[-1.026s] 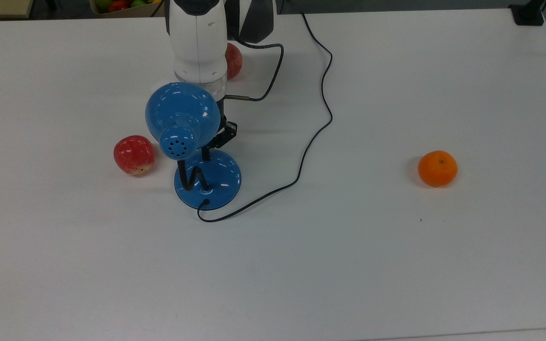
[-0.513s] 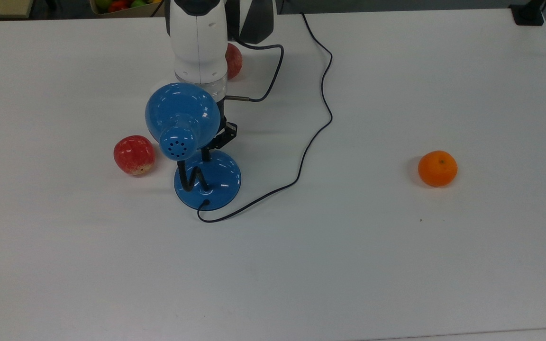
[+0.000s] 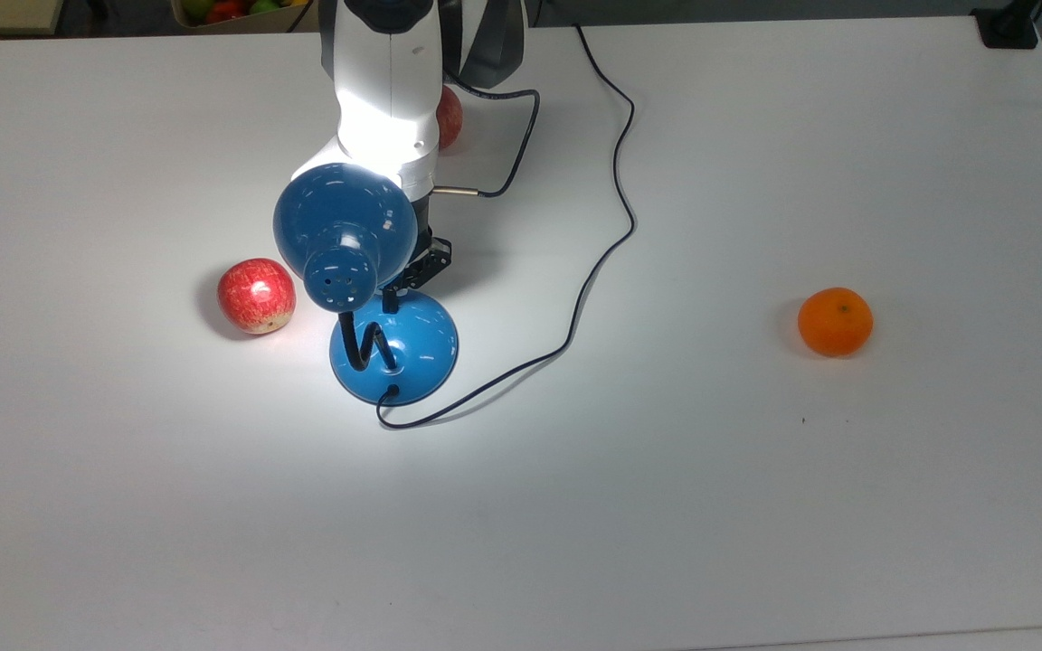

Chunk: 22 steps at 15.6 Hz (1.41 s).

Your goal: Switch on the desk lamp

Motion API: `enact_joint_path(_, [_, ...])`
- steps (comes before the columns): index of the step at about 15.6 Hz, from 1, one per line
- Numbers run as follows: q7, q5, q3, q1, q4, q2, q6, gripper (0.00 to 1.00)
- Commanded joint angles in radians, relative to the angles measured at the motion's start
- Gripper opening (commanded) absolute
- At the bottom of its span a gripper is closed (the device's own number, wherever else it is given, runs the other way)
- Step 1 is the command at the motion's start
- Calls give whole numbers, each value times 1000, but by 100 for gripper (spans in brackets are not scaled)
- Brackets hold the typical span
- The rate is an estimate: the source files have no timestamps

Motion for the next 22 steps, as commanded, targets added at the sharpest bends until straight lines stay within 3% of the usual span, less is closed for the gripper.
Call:
enact_joint_path(1, [20, -33, -2, 0, 9, 24, 47, 0])
enact_joint_path(5, [29, -29, -2, 4, 5, -10, -16, 0])
enact_joint_path(17, [32, -6, 1, 59, 8, -252, -669, 0])
enact_joint_path(20, [23, 48, 1, 60, 32, -327, -738, 0])
enact_joint_path(22, [14, 108, 1, 58, 116, -335, -815, 0])
